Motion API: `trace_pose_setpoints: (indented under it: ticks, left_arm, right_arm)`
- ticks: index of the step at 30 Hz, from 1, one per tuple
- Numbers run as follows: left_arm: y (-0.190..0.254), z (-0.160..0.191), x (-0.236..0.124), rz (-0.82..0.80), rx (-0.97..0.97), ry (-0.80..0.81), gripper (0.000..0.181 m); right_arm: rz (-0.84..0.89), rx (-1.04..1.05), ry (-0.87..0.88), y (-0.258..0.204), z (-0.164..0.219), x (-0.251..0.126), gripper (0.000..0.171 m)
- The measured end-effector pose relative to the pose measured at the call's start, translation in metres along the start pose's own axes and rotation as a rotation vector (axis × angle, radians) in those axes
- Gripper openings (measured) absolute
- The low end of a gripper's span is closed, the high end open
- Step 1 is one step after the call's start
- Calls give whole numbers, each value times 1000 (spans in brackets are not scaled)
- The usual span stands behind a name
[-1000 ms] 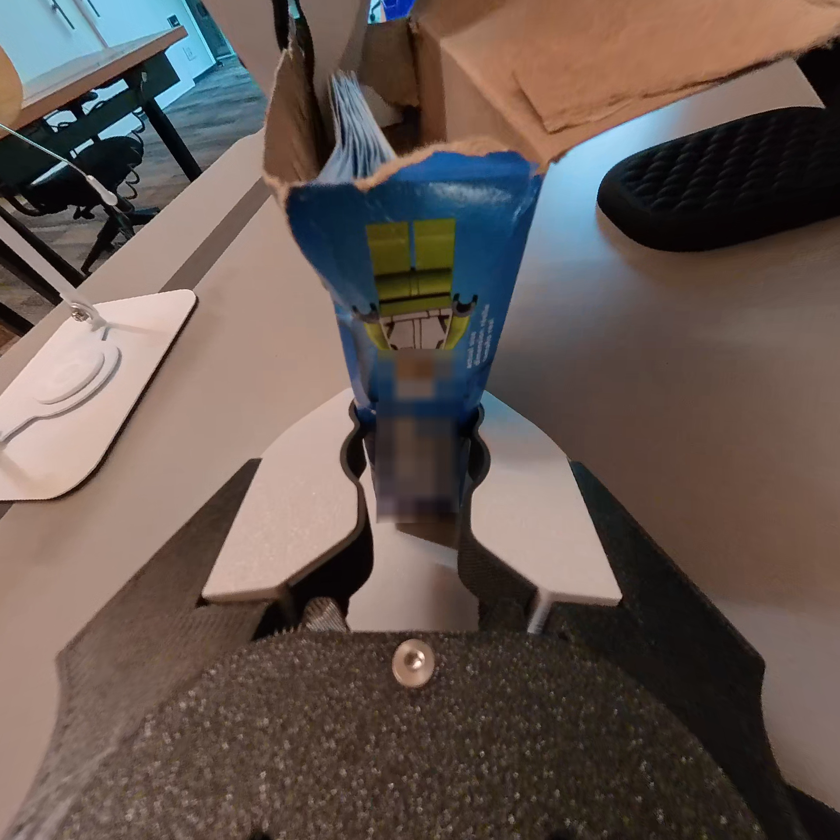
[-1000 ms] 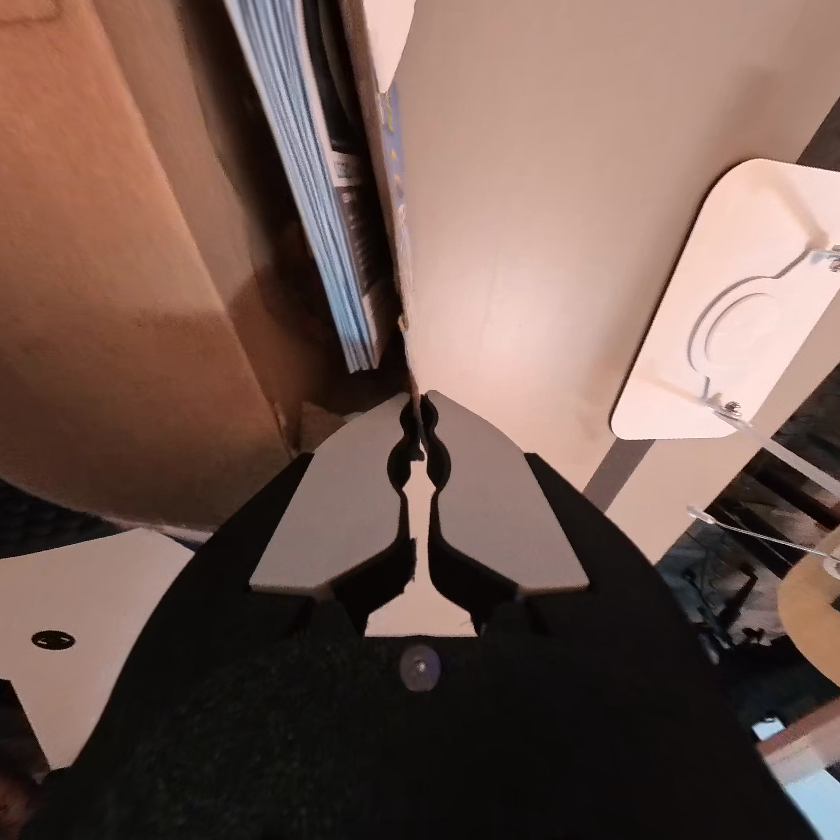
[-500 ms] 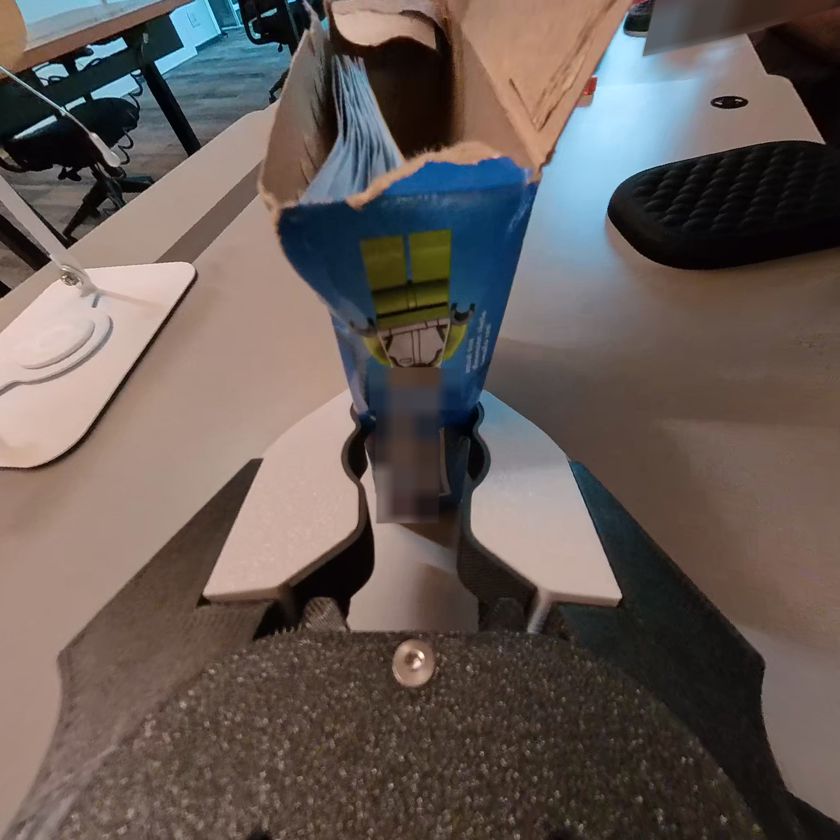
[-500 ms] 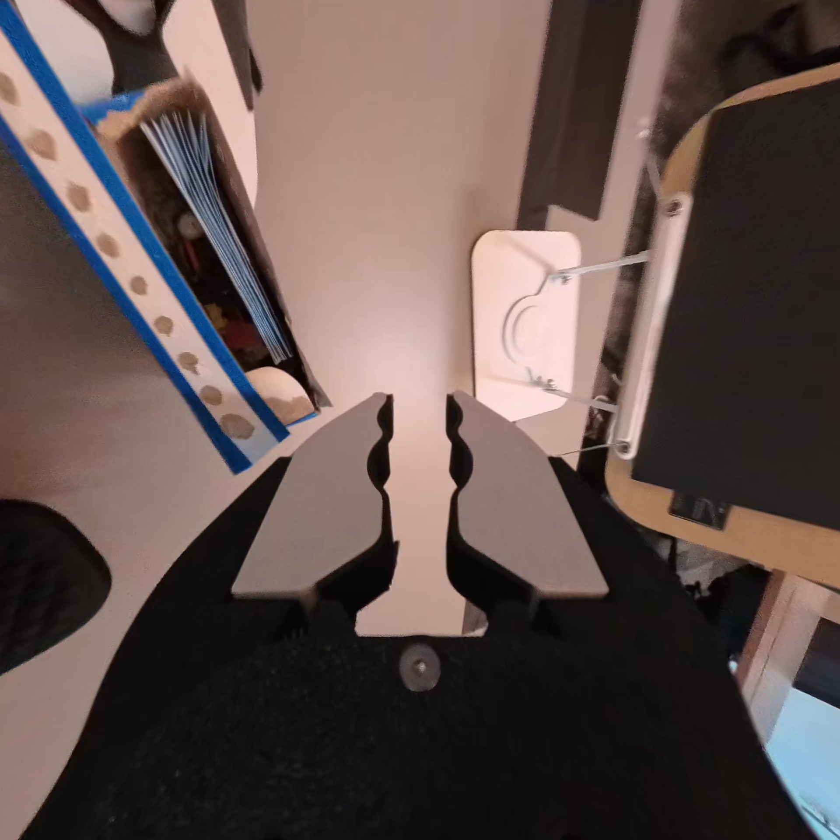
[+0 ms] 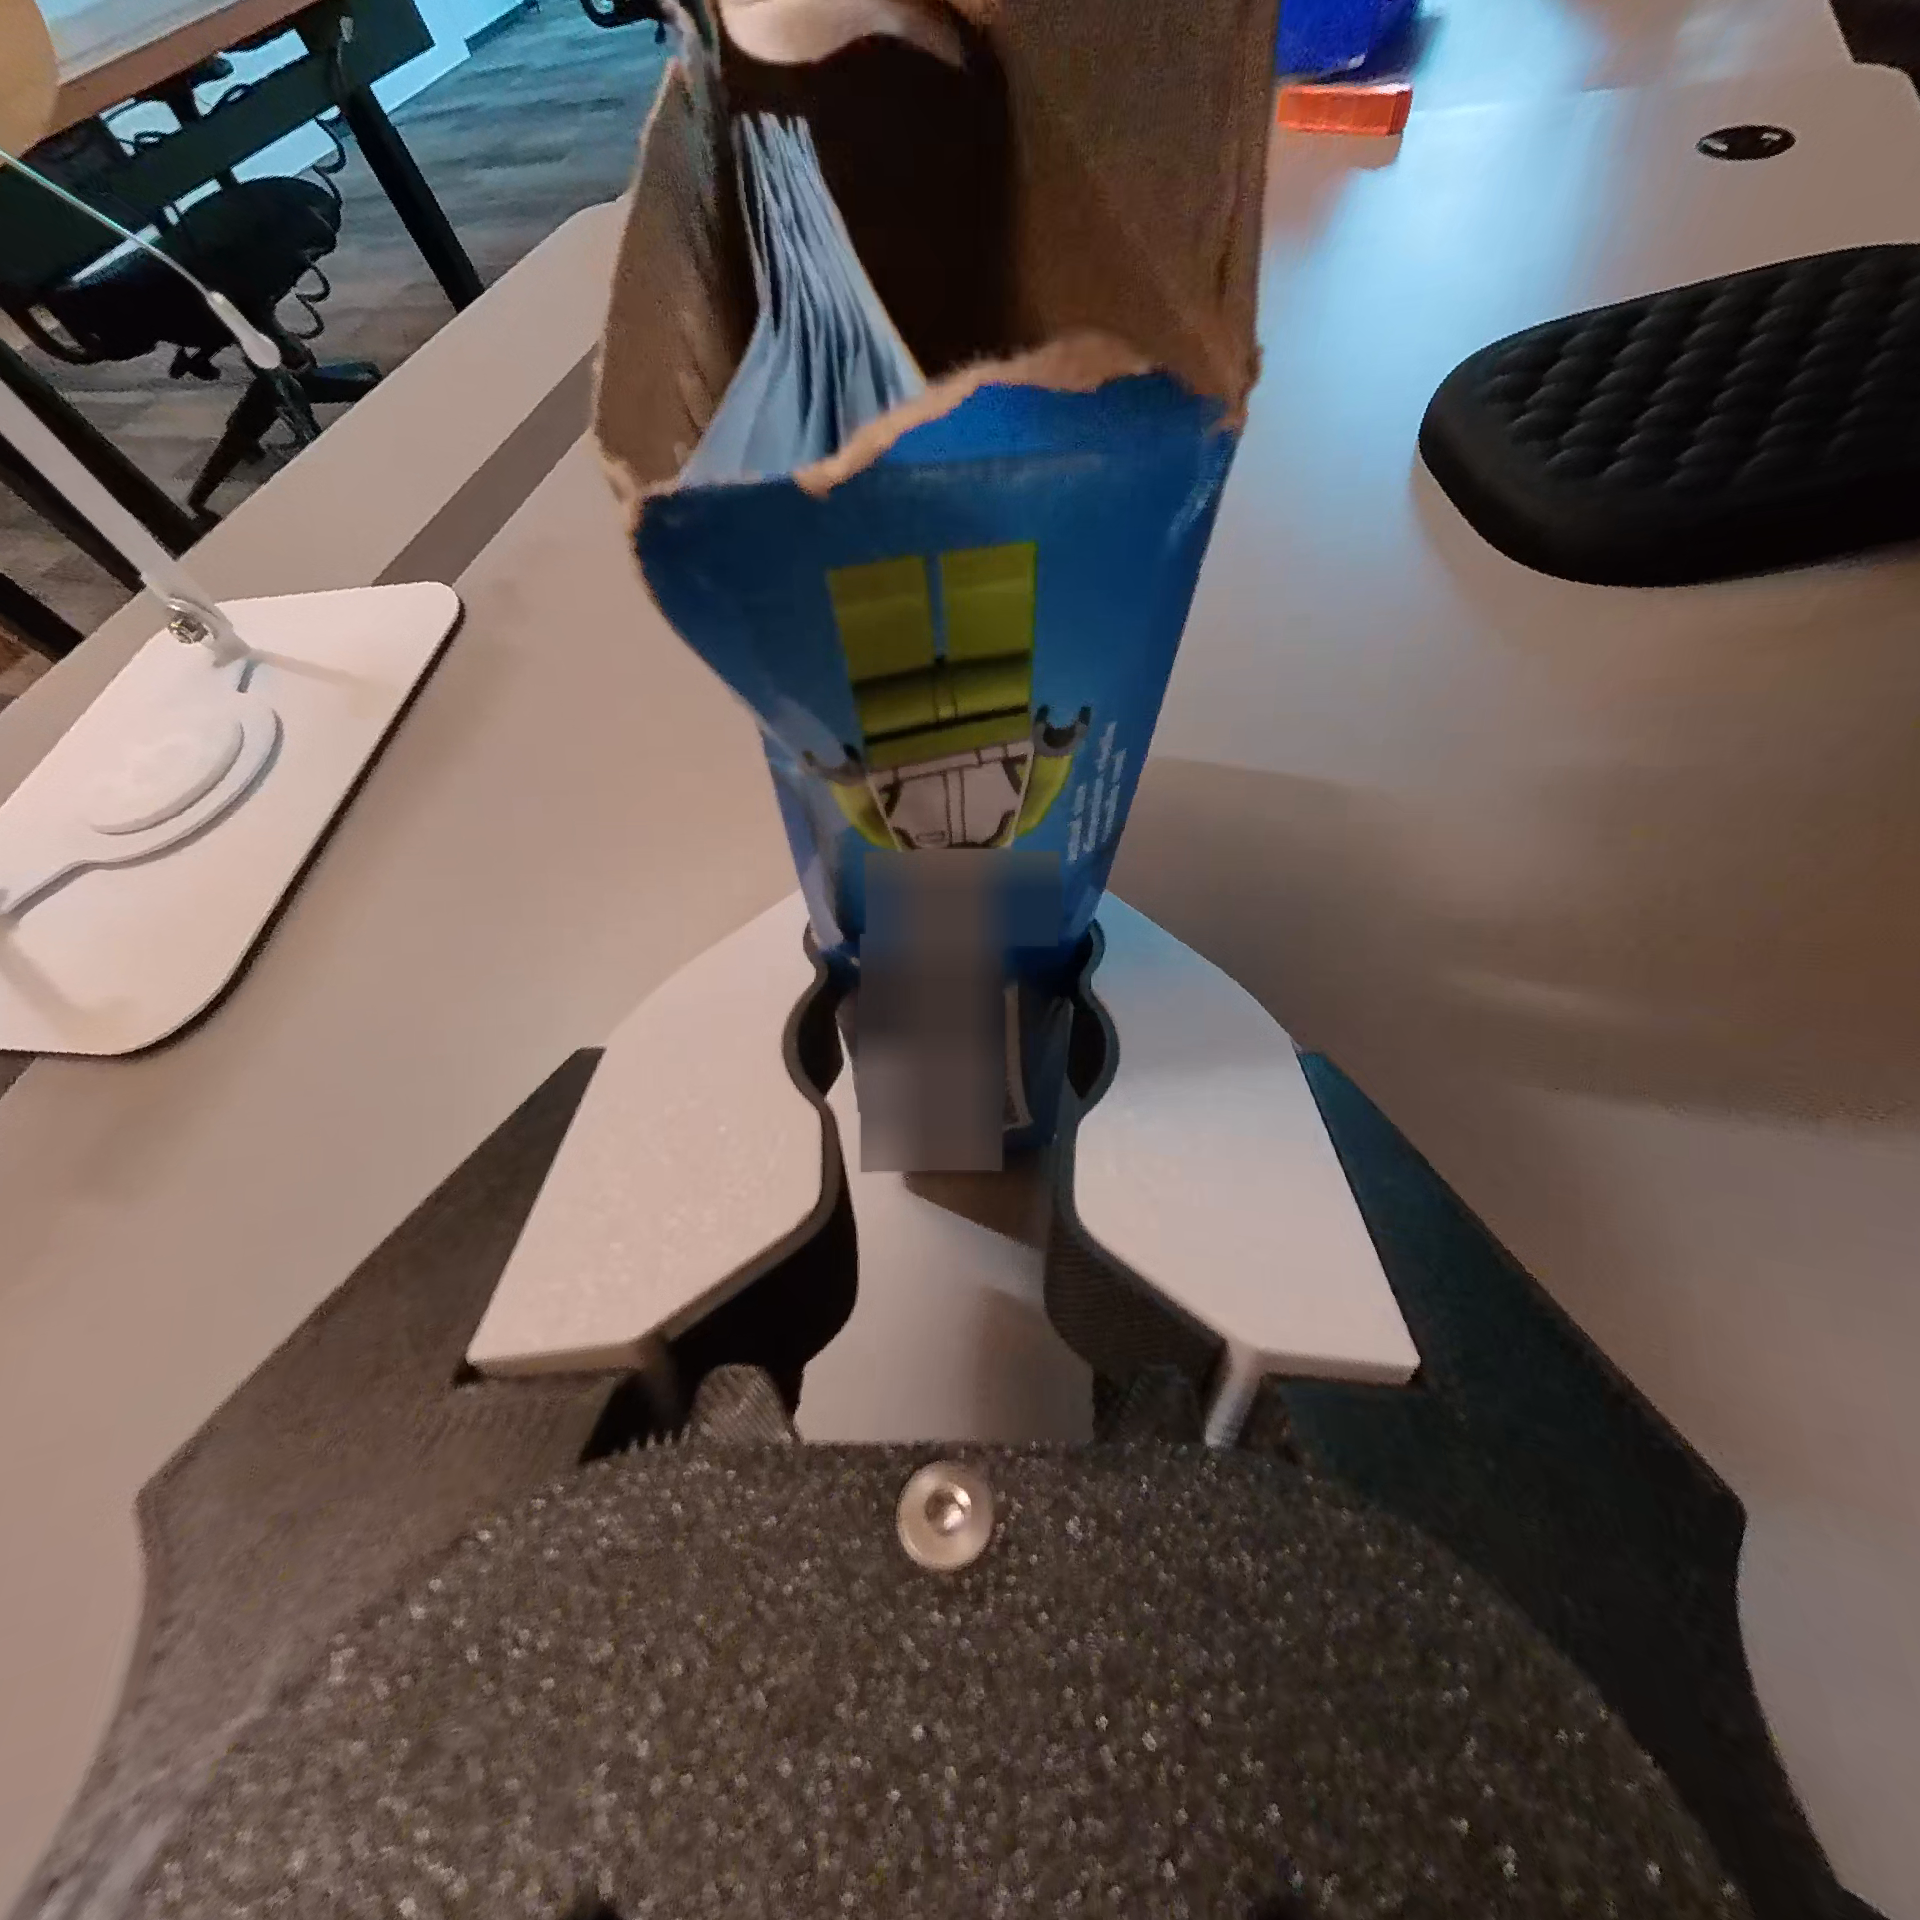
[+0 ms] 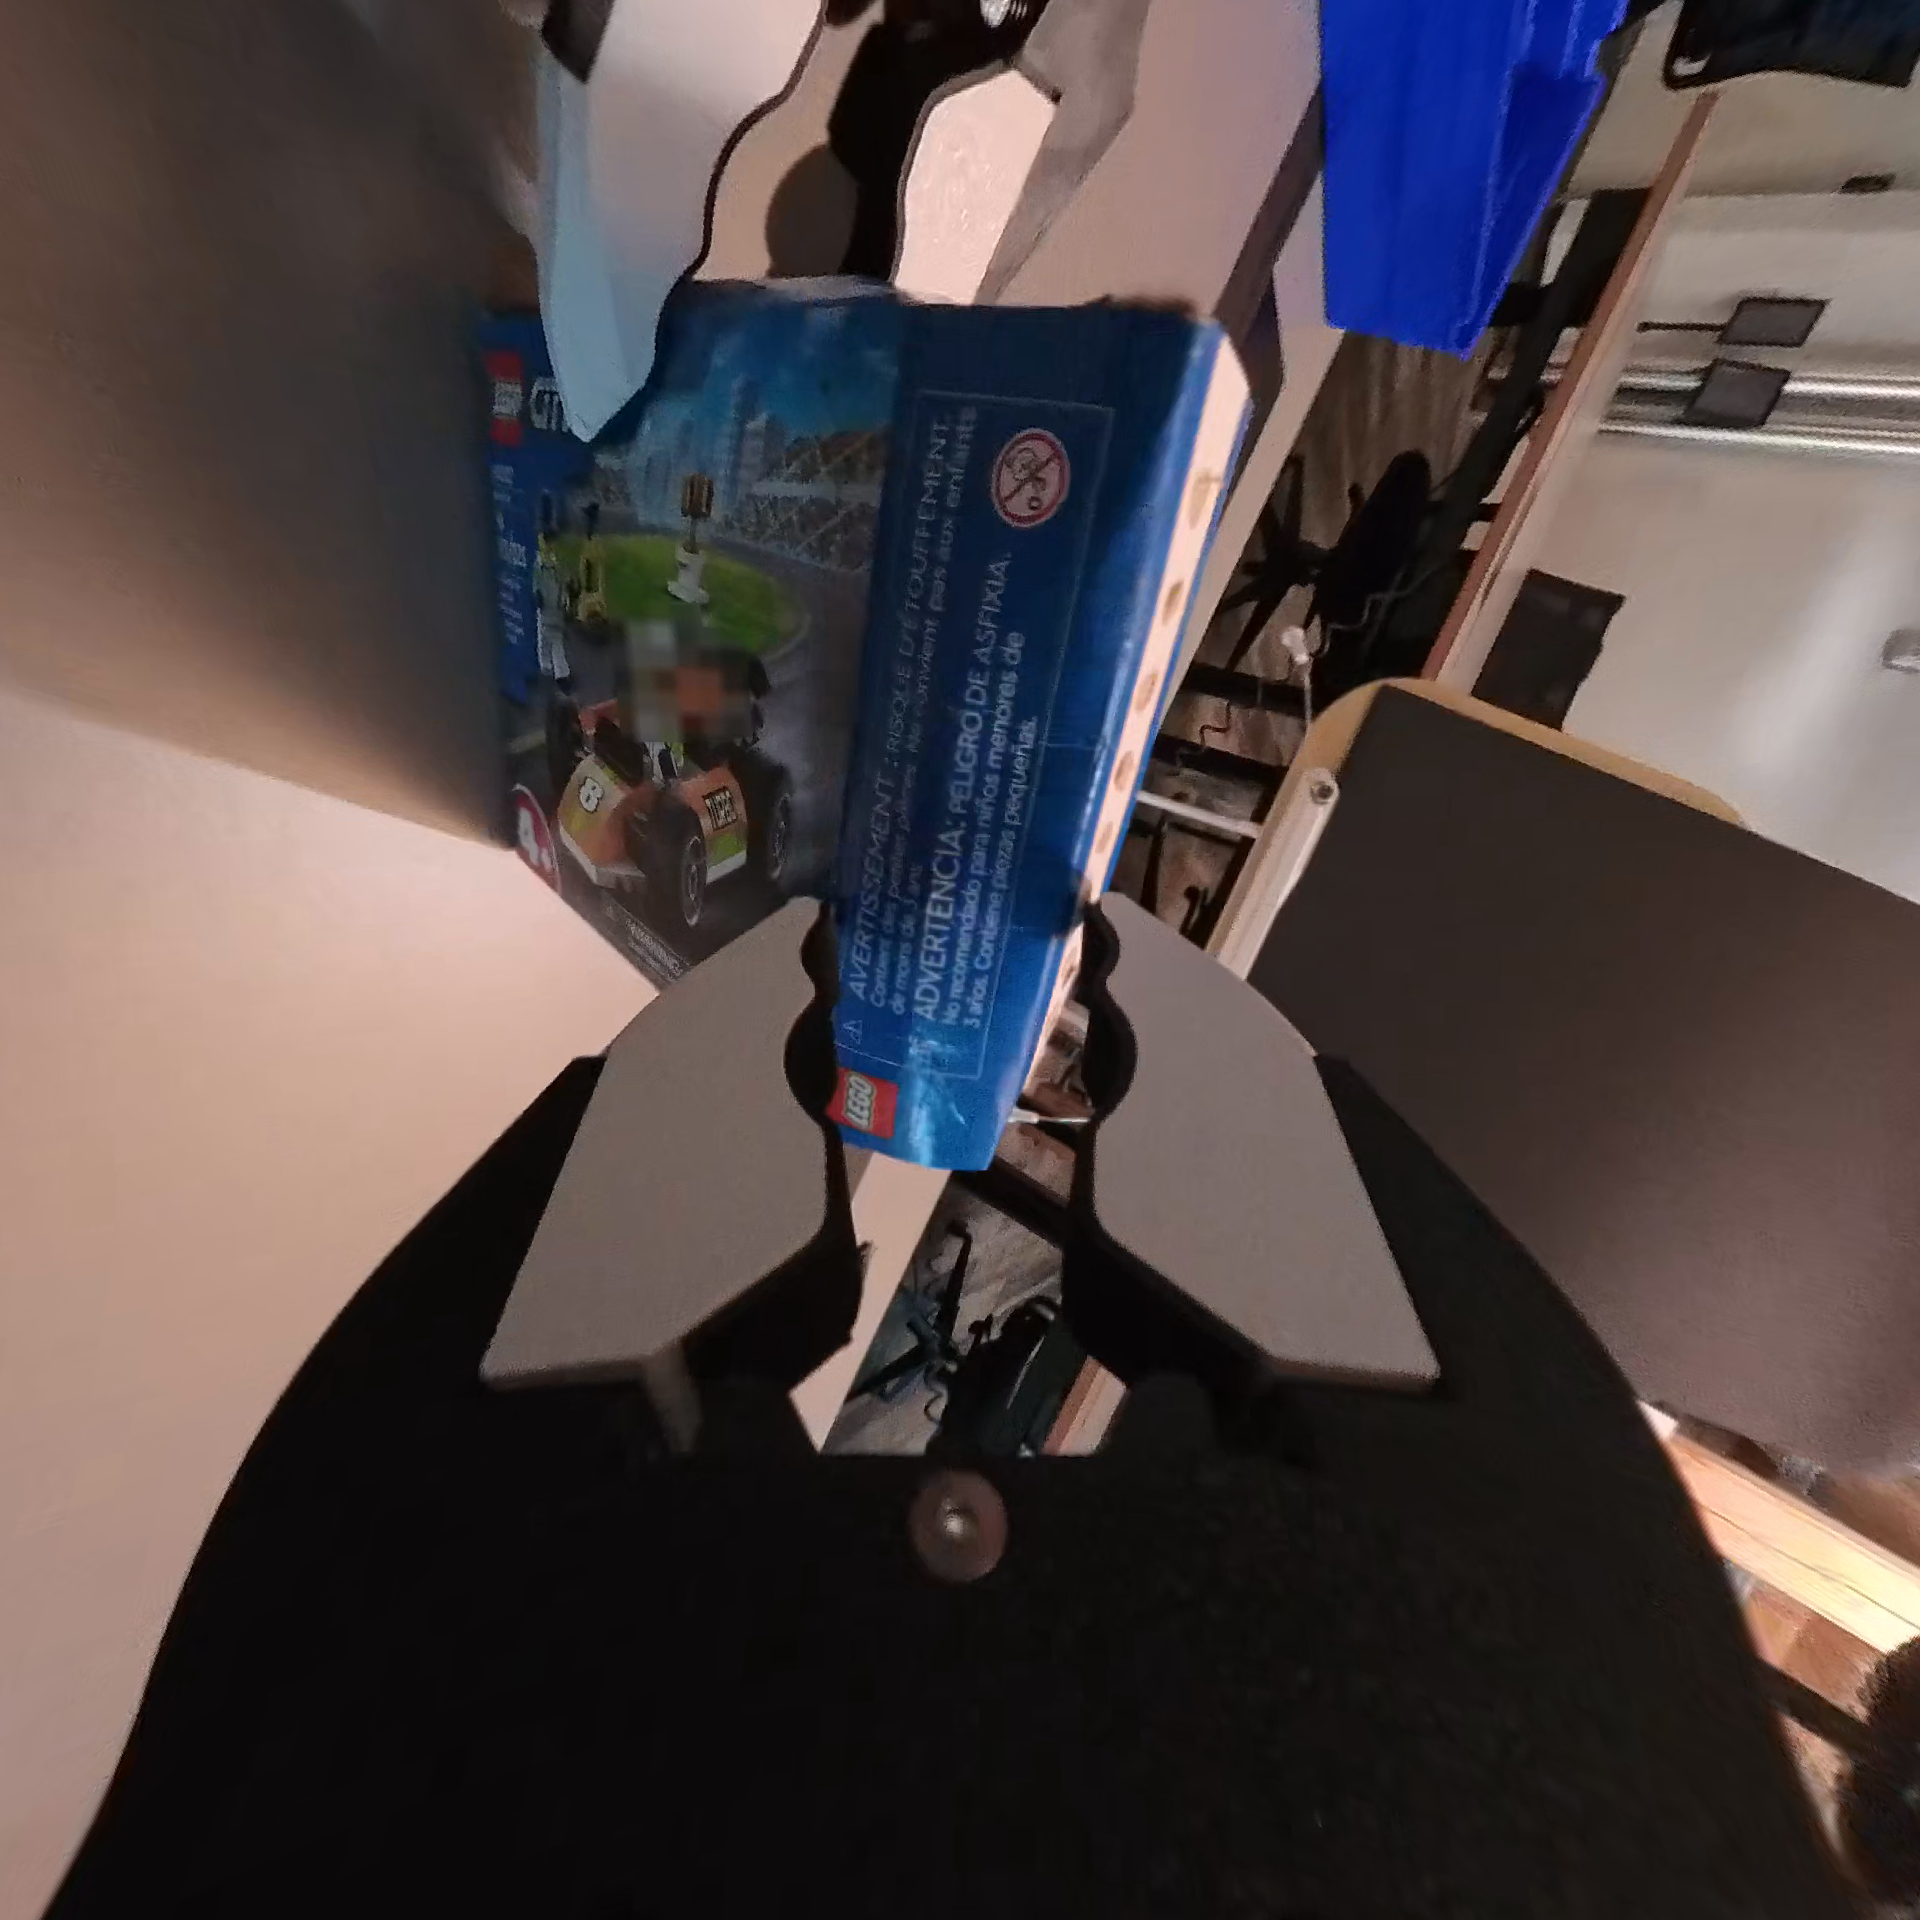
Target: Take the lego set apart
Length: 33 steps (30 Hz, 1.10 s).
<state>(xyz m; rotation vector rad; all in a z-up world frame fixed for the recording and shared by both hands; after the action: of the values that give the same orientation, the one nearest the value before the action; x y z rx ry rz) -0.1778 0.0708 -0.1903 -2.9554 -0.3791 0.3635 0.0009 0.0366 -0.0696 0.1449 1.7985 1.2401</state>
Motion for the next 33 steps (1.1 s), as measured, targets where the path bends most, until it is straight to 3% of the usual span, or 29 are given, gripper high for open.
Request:
trace_pose_setpoints:
  ticks: [11, 20, 33]
  left_arm:
    - [9, -4, 3, -58, 83, -60, 41]
    - [14, -5, 5, -68, 107, -78, 41]
    - [21, -6, 7, -95, 203, -94, 42]
  right_arm:
    - [-295, 192, 10, 17, 3, 8, 38]
    - [-344, 165, -1, 17, 3, 9, 35]
    - [-525, 281, 25, 25, 9, 19, 33]
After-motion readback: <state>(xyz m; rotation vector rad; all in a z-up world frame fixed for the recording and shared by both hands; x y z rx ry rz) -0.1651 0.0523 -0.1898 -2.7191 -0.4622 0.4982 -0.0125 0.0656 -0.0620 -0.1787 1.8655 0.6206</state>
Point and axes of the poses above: each gripper's, where its closed fingertips meet, x out along the fingers, z out of its underside, y = z × x across the jaws, the point moved 10 cm from there along -x, back along the fingers, and after that the axes turned 14 degrees about y, right-handed, at the moved point
